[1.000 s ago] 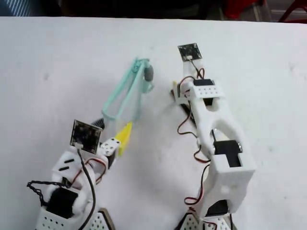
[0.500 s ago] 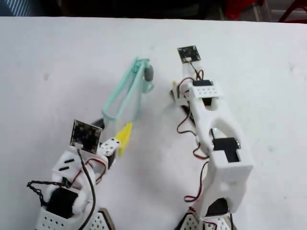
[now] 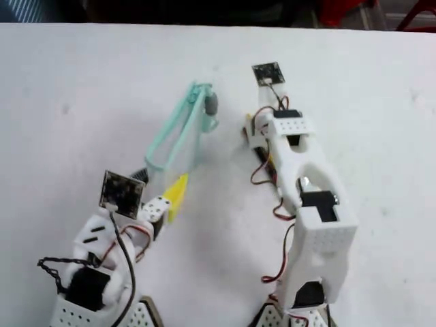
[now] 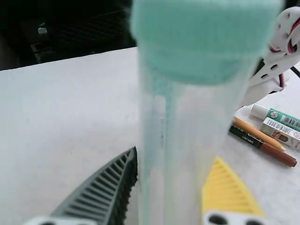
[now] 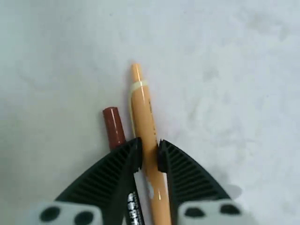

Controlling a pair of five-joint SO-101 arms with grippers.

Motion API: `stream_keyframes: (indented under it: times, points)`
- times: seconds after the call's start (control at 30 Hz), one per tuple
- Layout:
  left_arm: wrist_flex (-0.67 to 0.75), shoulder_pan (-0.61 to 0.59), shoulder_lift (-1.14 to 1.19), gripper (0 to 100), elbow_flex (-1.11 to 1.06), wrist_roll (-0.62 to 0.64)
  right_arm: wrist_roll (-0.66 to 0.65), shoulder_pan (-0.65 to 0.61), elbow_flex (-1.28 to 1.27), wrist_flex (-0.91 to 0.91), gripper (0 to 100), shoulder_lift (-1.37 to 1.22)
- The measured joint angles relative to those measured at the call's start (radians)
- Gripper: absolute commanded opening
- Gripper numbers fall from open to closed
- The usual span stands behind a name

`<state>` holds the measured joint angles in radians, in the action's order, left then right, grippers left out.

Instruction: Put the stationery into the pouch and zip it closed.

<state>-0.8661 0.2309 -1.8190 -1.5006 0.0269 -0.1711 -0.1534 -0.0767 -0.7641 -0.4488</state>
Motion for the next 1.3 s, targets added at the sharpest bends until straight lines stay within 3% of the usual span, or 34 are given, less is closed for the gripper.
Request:
stream_keyframes:
  times: [0.5,0.67,0.97,1.3]
  points:
    - [0.0,0.0,0.0,22,0.0,0.0,0.0,-0.002,0.006,-0.041,6.8,-0.002]
    - [0.0,0.0,0.0,22,0.0,0.0,0.0,-0.003,0.009,-0.066,14.5,-0.002]
    - [0.0,0.0,0.0,22,0.0,0.0,0.0,-0.005,0.009,-0.068,10.0,-0.002]
    - [0.0,0.0,0.0,22,0.0,0.0,-0.129,-0.043,0.066,-0.11,9.8,-0.048]
